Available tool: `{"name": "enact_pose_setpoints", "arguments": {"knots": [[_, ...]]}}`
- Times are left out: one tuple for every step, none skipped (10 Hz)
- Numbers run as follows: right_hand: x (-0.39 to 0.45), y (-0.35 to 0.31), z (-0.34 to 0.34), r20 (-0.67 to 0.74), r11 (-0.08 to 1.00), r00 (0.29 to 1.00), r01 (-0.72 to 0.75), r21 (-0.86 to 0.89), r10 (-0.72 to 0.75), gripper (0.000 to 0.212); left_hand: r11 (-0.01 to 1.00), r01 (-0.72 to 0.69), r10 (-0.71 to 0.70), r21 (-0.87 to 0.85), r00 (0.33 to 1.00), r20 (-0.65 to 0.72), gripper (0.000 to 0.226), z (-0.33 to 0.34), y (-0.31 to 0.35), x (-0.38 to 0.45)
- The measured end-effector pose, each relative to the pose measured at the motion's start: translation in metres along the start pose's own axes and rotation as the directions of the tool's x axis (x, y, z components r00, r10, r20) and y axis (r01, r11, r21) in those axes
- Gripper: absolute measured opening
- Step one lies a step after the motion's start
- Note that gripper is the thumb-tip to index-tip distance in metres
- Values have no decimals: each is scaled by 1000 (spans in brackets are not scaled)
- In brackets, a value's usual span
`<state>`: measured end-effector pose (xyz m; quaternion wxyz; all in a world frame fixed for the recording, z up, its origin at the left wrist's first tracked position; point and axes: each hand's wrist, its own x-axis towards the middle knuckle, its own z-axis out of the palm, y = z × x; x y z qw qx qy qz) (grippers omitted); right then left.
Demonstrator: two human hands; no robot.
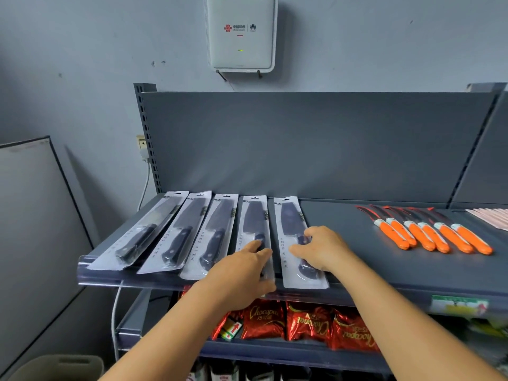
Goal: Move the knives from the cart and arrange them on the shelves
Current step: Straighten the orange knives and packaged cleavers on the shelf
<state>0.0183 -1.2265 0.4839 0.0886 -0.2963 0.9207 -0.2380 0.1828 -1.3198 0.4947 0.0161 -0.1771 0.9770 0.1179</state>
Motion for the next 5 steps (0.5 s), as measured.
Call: {"name": "enact_pose_setpoints", "arguments": {"knots": [[1, 0, 1, -6, 1000, 1000, 10, 14, -10, 25, 1000, 1, -1, 0, 1000, 1, 70, 0, 0, 1], [1, 1, 2, -9, 1000, 1000, 10, 20, -10, 23, 1000, 1, -1, -7, 1000, -5, 70, 0, 0, 1], [2, 2, 3, -6, 1000, 1000, 12, 2, -12, 21, 1000, -5, 5, 4, 1000, -3, 70, 1, -2, 3], [2, 2, 1, 19, 999, 1000, -5, -40, 5, 34, 1000, -12, 12, -21, 1000, -13, 72, 3, -4, 4], [3, 3, -1, -25, 997, 1000, -17, -69, 15, 48, 991, -16, 12, -135, 999, -34, 74, -2, -8, 2]]}}
